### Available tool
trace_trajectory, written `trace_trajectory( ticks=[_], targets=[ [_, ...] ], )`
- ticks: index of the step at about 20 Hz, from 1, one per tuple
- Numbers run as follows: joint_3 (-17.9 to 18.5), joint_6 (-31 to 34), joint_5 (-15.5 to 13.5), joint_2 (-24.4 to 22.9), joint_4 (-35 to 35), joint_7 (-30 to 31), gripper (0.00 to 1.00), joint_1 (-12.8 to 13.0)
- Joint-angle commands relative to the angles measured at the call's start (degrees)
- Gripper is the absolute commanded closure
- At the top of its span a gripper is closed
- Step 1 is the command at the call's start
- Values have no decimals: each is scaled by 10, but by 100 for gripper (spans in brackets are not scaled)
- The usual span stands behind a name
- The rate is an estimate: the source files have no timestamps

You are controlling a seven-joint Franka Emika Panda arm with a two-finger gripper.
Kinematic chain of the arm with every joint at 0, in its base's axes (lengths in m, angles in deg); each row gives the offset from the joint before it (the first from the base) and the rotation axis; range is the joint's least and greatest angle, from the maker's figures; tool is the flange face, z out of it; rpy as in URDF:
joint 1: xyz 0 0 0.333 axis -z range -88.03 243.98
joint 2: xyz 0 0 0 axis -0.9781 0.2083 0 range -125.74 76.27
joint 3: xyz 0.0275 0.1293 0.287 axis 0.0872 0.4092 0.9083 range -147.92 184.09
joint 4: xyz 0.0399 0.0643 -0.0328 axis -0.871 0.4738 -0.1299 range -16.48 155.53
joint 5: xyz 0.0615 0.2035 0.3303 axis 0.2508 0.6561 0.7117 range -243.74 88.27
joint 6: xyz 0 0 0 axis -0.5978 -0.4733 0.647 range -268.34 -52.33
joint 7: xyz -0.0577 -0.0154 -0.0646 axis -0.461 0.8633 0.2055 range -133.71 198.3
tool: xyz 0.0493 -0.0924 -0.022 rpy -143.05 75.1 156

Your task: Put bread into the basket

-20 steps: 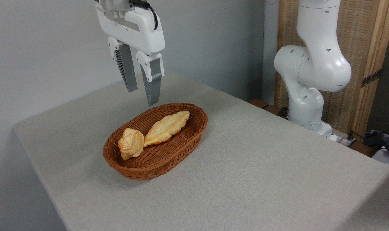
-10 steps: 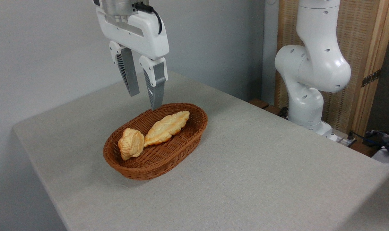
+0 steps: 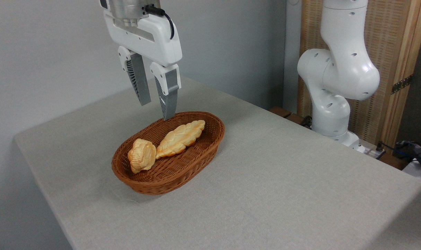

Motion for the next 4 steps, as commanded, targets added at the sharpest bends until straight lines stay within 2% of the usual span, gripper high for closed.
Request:
trace_trajectory(
  ticks=[1, 4],
  targets=[
    [9, 18, 8, 1, -7, 8, 0, 10],
    [10, 18, 8, 1, -7, 0, 0, 10]
  ],
)
